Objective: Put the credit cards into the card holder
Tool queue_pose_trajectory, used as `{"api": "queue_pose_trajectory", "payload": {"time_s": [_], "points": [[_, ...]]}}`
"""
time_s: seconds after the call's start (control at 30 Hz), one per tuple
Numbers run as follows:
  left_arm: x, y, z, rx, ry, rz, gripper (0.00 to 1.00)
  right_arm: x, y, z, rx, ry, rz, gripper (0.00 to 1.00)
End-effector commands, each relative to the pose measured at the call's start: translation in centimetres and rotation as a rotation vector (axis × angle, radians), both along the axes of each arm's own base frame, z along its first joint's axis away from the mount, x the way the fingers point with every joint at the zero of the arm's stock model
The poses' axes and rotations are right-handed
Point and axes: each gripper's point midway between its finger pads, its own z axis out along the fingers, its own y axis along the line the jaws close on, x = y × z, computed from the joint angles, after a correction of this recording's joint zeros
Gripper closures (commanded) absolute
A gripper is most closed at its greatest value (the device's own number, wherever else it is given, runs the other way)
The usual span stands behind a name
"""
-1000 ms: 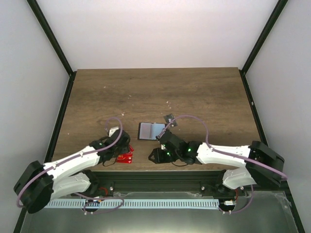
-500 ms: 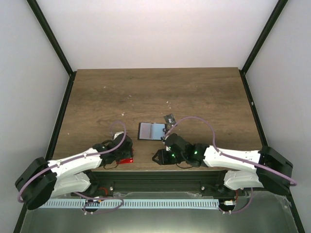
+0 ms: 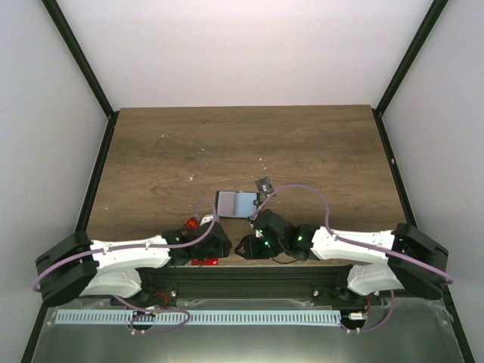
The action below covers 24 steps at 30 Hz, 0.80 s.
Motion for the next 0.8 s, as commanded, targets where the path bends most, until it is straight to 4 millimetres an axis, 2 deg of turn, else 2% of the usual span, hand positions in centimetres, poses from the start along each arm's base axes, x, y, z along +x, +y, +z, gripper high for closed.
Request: {"api": "queue_pose_trajectory", "payload": {"time_s": [0.0, 0.1, 0.27, 0.43, 0.6, 0.77], "points": [[-4.3, 2.1, -3.9, 0.132, 0.178, -0.039, 0.4, -1.3, 0.8, 0.0, 0.026, 0.03, 0.038, 0.61], [-3.8, 1.9, -3.0, 0.122, 0.145, -0.025, 0.41, -2.2, 1.2, -0.2, 0.027, 0.045, 0.054, 0.61], [-2.6, 2.6, 0.8, 0.091, 0.057, 0.017, 0.42, -2.3, 1.9, 0.3, 0.066, 0.048, 0.051, 0.61], [-2.6, 4.6, 3.2, 0.077, 0.033, 0.096, 0.39, -0.6, 3.7, 1.1, 0.058, -0.037, 0.056, 0.6], [-3.9, 6.4, 3.7, 0.083, 0.082, 0.125, 0.39, 0.8, 6.1, 1.4, 0.071, -0.074, 0.106, 0.6], [-5.1, 7.3, 2.4, 0.049, 0.139, 0.154, 0.39, 1.3, 8.9, 1.4, 0.103, -0.088, 0.2, 0.61]]}}
